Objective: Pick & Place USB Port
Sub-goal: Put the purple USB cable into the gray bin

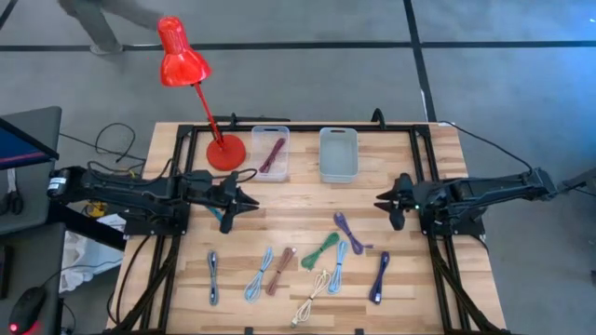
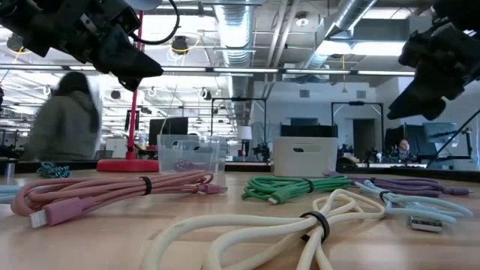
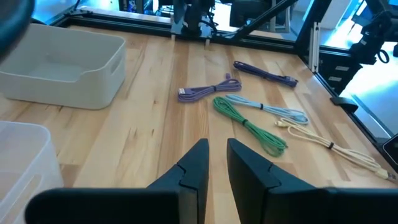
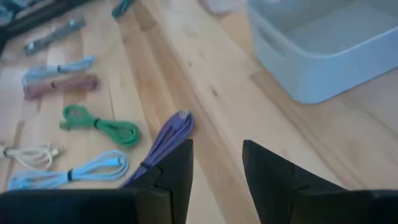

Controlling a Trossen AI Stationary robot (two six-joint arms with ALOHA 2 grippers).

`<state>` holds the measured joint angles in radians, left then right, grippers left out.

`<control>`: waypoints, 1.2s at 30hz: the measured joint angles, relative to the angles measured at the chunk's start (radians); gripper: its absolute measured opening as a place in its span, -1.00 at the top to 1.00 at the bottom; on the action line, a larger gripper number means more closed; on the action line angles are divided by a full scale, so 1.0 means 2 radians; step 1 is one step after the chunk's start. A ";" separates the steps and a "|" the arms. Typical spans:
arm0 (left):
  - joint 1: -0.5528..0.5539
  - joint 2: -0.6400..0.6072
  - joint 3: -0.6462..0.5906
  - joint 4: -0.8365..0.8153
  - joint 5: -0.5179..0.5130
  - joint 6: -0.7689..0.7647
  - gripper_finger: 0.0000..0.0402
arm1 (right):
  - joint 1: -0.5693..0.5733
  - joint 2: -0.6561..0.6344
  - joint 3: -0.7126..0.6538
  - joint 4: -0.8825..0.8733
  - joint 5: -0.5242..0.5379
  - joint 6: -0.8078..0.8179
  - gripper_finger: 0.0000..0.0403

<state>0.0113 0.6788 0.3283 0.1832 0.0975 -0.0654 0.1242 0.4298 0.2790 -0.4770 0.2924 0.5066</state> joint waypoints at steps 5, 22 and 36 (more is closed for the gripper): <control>0.000 0.000 0.000 0.006 0.000 0.000 0.72 | 0.000 0.058 0.000 0.040 -0.027 0.000 0.34; 0.000 0.000 0.000 0.010 0.000 0.000 0.72 | 0.000 0.245 0.072 0.102 -0.054 0.016 -0.04; 0.000 0.000 0.001 0.010 0.000 0.000 0.72 | 0.000 0.437 0.115 0.179 -0.100 0.025 -0.18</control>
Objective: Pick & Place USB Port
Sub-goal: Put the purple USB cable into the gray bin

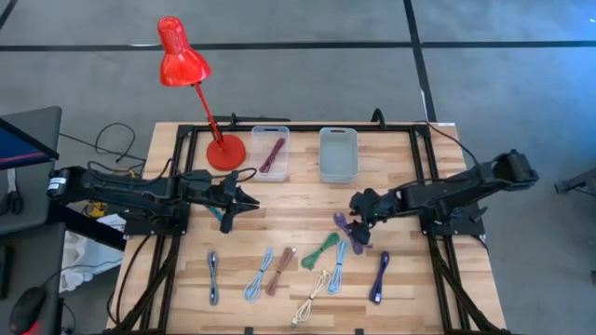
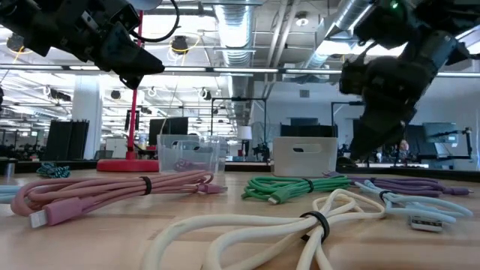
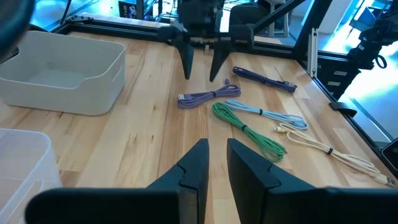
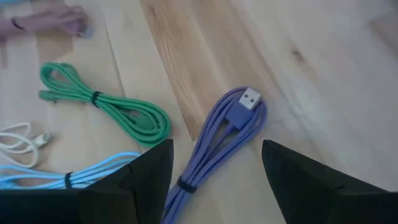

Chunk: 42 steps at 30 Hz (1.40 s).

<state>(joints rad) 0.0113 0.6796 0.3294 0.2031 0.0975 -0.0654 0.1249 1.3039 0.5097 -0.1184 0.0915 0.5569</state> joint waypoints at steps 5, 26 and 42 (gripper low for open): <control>0.000 0.001 0.000 0.000 0.000 0.000 0.72 | 0.001 0.055 0.022 -0.002 -0.009 0.012 -0.17; 0.000 0.001 0.000 0.000 0.000 0.000 0.72 | 0.001 0.148 0.056 -0.012 -0.001 0.009 0.45; 0.000 0.001 0.000 0.000 0.000 0.000 0.72 | 0.001 0.101 0.057 -0.030 0.003 -0.022 0.95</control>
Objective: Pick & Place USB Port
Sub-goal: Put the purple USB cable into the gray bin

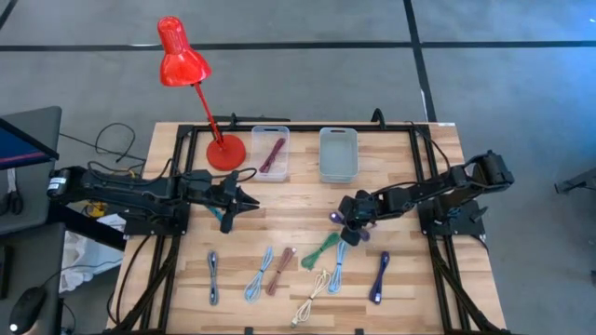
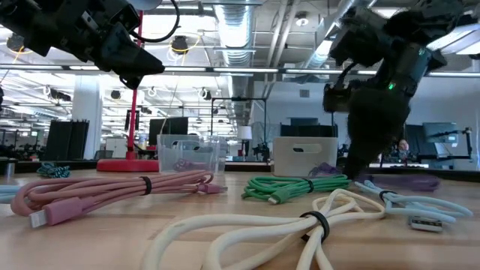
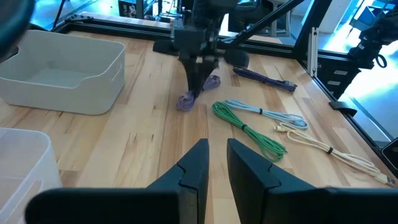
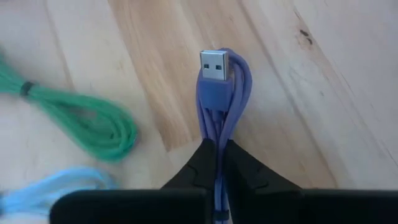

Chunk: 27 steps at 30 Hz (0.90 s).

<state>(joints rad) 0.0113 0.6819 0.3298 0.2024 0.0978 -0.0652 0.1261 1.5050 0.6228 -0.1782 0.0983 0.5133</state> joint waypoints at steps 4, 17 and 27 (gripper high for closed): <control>0.000 0.000 0.000 0.000 0.000 0.000 0.72 | -0.004 -0.045 0.021 -0.021 0.021 -0.036 0.98; 0.000 0.000 0.000 0.000 0.000 0.000 0.72 | -0.069 -0.122 0.101 -0.099 0.082 -0.152 0.99; 0.000 0.000 0.000 0.000 0.000 0.000 0.72 | -0.166 -0.136 0.108 -0.038 0.082 -0.232 1.00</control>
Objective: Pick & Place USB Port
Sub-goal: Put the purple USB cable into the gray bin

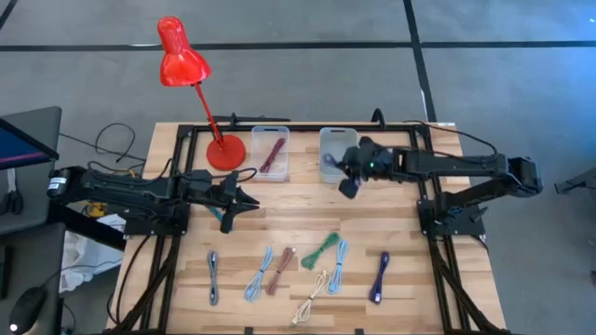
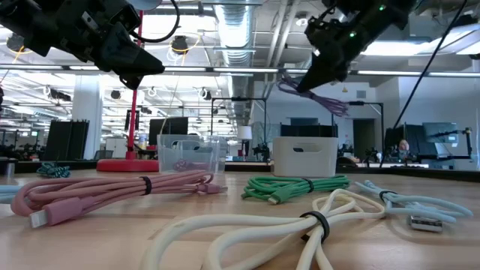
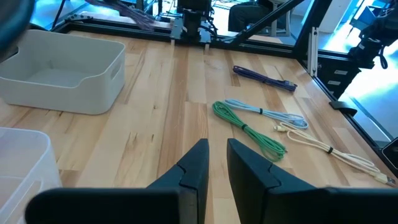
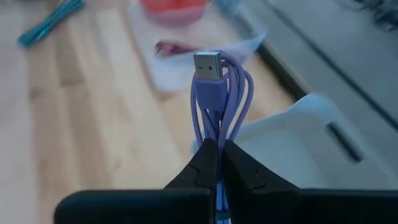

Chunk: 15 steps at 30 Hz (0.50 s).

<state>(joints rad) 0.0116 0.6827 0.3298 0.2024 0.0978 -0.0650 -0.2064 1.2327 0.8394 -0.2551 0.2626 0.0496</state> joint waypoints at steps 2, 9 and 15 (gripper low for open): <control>0.000 0.000 0.000 0.000 0.000 0.000 0.72 | -0.020 0.000 0.000 0.024 -0.006 -0.014 1.00; 0.000 0.000 0.000 0.000 0.000 0.000 0.72 | -0.083 0.000 0.000 0.070 -0.043 -0.030 1.00; 0.000 0.000 0.000 0.000 0.000 0.000 0.72 | -0.120 0.033 0.000 0.086 -0.069 -0.034 1.00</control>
<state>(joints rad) 0.0116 0.6827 0.3294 0.2026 0.0978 -0.0650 -0.4472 1.2993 0.8400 -0.0830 0.1245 -0.0185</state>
